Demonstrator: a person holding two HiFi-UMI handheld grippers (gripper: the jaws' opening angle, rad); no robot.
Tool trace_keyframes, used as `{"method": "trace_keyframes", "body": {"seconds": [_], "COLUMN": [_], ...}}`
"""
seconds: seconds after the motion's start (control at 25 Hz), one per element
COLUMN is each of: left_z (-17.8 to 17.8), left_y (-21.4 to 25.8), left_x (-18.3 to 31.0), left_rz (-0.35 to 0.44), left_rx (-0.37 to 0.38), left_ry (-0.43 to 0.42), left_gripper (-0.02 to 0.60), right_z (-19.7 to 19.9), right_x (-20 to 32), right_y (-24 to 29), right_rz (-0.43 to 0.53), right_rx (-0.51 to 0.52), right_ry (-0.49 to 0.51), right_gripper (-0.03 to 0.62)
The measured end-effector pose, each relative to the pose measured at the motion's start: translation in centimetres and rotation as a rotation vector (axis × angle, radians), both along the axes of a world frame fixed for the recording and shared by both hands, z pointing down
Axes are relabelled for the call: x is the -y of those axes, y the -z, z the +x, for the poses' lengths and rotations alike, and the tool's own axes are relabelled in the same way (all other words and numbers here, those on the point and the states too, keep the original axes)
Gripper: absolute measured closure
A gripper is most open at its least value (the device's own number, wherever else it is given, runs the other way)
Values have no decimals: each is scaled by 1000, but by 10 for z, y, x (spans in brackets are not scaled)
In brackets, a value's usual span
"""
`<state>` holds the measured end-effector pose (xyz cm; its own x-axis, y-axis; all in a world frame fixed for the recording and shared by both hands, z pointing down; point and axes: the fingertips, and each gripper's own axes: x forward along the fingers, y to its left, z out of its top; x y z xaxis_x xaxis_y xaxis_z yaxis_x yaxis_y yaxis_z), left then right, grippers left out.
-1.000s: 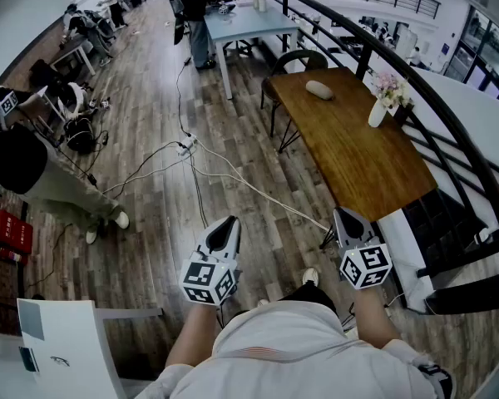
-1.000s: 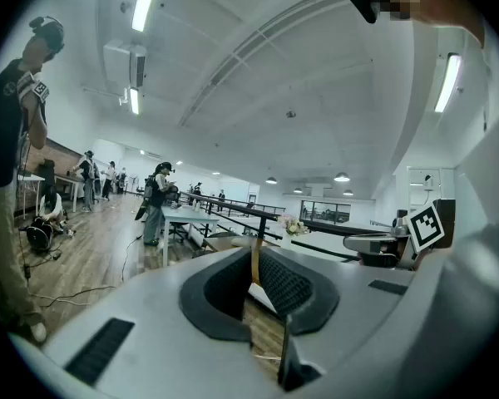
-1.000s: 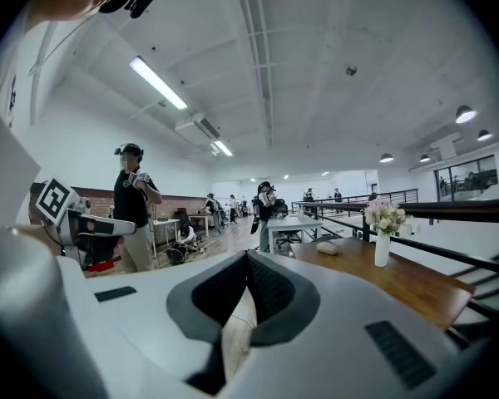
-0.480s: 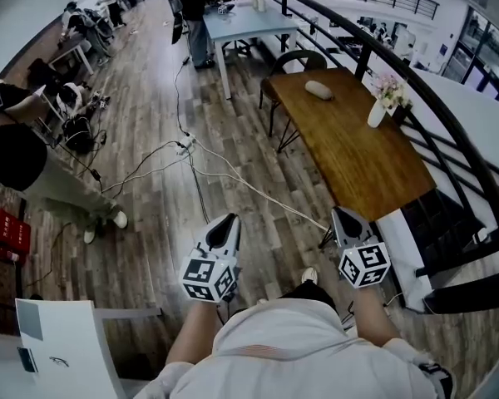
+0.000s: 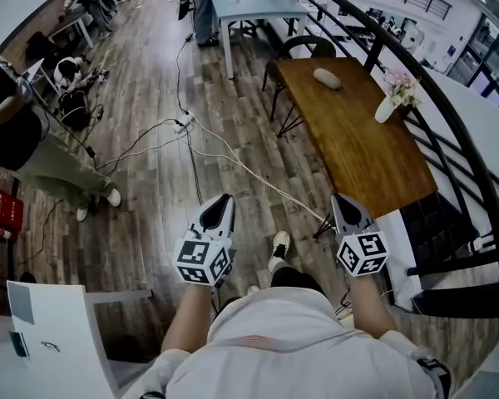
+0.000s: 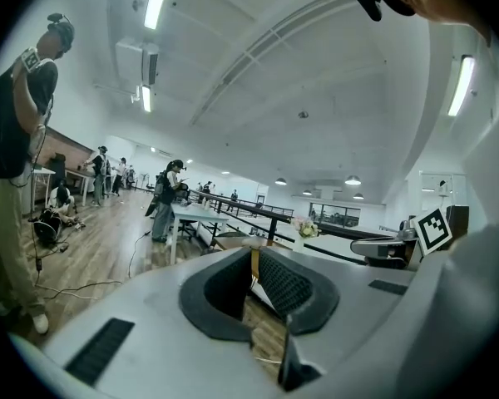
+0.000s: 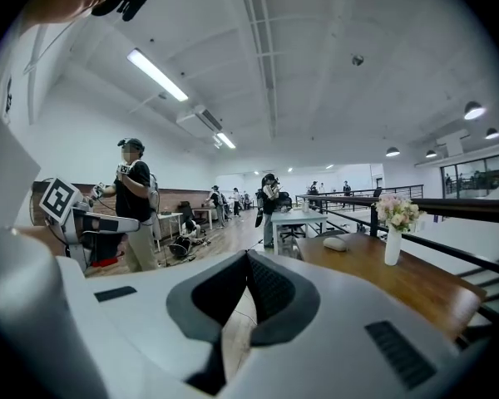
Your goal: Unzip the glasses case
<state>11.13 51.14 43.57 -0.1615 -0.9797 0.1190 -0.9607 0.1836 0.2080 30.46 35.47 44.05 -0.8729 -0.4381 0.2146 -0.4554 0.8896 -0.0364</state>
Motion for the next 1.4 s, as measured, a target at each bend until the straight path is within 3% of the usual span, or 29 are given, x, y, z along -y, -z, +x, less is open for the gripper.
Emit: {"method": "trace_keyframes", "body": {"seconds": [0.4,0.72,0.96,1.24,1.4], "left_z": [-76,-129,-157,-193,-227], "left_y": [-7,2,10,-15,-24], "left_x": [58,157,233,305,352], "left_rz": [-47,-88,-59,-108,-115], "left_rx": [-9,-7,-11,-47,-64], "left_ry": [70,92,93,46,-12], "left_gripper": [546,546,546,546,546], "right_z": [-92,-162,-196,-227,-243], "right_x": [68,174,255,319,358], "right_y": [-22,-19,-18,-37,-52], "right_rz": [-60,-95,-86,-122,-156], "right_rx": [2,21,35,24,-1], "right_ry": [77,130,148,99,19], "right_gripper": [542,542,543,542,542]}}
